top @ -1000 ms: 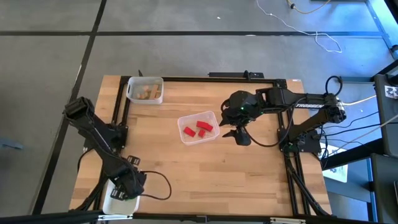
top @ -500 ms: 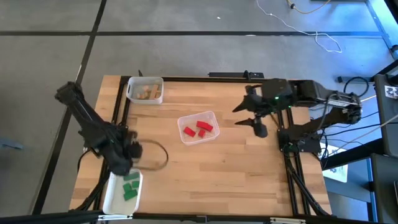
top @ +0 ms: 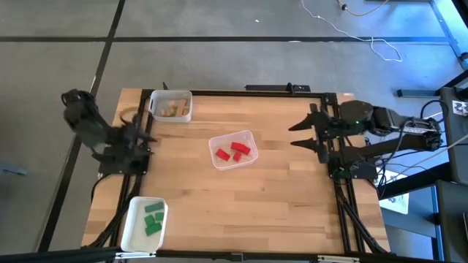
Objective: Sort & place blocks by color
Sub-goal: Return to Home Position
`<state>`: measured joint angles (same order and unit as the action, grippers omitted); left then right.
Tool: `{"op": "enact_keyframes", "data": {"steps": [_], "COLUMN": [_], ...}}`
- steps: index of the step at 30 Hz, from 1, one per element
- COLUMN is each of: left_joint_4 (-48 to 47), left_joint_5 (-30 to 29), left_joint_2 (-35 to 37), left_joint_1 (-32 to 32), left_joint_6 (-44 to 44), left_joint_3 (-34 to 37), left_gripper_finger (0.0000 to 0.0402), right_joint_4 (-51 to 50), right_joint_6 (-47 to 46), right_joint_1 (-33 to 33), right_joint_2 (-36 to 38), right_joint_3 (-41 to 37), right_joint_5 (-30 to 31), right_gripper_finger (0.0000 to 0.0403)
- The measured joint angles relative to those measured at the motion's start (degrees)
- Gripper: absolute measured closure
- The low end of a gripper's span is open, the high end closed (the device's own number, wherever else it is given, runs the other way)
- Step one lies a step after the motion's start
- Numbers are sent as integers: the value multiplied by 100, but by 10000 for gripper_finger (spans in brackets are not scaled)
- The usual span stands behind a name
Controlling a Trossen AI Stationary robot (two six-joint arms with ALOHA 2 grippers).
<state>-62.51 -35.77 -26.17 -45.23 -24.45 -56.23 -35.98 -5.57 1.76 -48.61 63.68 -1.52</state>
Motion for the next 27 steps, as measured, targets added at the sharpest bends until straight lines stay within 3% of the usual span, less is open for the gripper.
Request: {"op": "enact_keyframes", "data": {"steps": [6,14,19,22,27], "left_joint_4": [457,763,882,1155,1807], "left_joint_5": [14,587,980,1308,1344], "left_joint_2": [1298,2568,2592,2589,2590], "left_joint_1": [0,0,-15,-72,-131], "left_joint_6": [1137,1881,2393,2614,2807], "left_joint_3": [0,-4,-34,76,503], "left_gripper_finger": [207,207,207,207,207], "right_joint_4": [530,710,1021,1561,2803], "right_joint_6": [-81,-480,-623,-624,-316], "right_joint_1": [-4,-4,-4,-4,-4], "right_joint_2": [850,2033,2687,3038,3454], "right_joint_3": [-864,-1597,-2158,-2644,-3561], "right_joint_5": [2,307,300,298,141], "right_gripper_finger": [169,169,169,171,182]}}
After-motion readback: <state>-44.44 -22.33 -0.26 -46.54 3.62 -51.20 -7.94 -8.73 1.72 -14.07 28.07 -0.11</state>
